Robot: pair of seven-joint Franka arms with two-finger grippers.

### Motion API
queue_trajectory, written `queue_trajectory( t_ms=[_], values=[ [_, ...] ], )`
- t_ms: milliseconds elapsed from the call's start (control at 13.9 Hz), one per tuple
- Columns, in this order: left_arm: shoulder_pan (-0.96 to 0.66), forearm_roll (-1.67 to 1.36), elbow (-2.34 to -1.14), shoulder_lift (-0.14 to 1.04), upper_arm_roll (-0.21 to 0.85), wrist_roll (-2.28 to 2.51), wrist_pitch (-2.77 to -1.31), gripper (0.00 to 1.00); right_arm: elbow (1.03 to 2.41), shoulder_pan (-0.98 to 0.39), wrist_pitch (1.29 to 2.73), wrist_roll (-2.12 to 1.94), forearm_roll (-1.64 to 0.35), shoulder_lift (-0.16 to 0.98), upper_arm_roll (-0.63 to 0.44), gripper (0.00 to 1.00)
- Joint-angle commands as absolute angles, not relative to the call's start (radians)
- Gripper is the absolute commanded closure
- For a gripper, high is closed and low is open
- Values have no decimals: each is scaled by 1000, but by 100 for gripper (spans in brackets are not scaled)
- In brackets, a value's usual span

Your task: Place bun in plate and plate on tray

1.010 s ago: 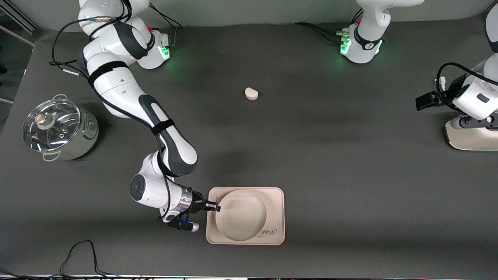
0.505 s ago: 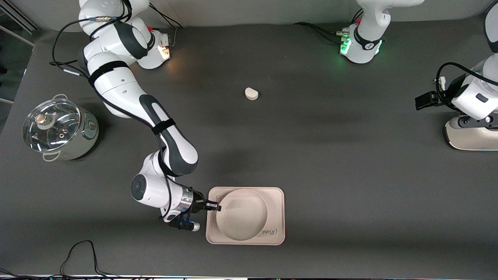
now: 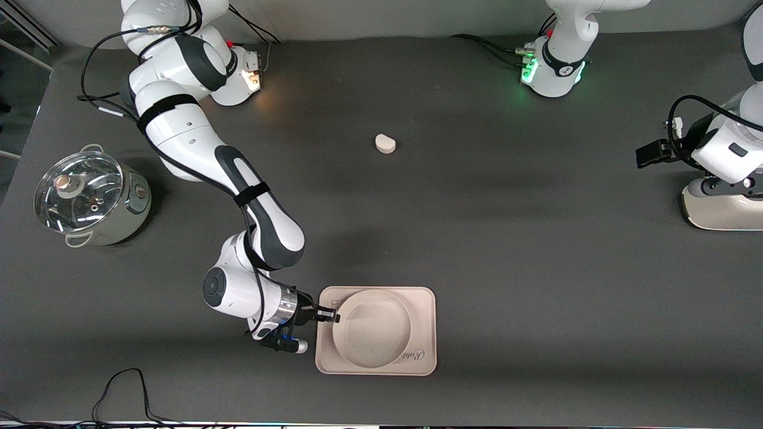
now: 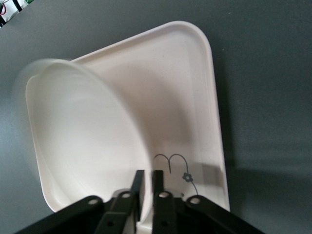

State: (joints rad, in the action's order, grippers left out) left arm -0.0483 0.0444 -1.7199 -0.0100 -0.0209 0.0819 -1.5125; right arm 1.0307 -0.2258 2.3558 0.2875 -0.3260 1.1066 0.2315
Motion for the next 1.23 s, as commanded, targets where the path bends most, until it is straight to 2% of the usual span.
queue_trajectory(
  t_ms=[0,72,216,361,505,794,1010,1155],
  values=[
    [-55,43,-1694,0,-26,66,-1488,0,1006,-268,2346,317,-261,1085,212,0],
    [-55,43,-1692,0,-25,66,-1488,0,1008,-270,2329,362,-195,1056,200,0],
    [-55,43,-1692,0,-26,58,-1488,0,993,-267,2165,391,-102,1013,202,0],
    [-54,43,-1684,0,-26,48,-1485,0,1017,-259,2061,381,-60,887,195,0],
    [-52,43,-1683,0,-26,40,-1485,0,1153,-238,1956,380,-48,719,193,0],
    [-46,48,-1681,-2,-28,28,-1486,0,1475,-158,1916,370,-48,337,186,0],
    [-37,49,-1677,-8,-26,28,-1479,0,1615,-158,1823,298,-48,132,85,0],
    [-34,48,-1661,-5,-26,29,-1463,0,1734,-158,1816,157,-54,17,-3,0]
  ],
)
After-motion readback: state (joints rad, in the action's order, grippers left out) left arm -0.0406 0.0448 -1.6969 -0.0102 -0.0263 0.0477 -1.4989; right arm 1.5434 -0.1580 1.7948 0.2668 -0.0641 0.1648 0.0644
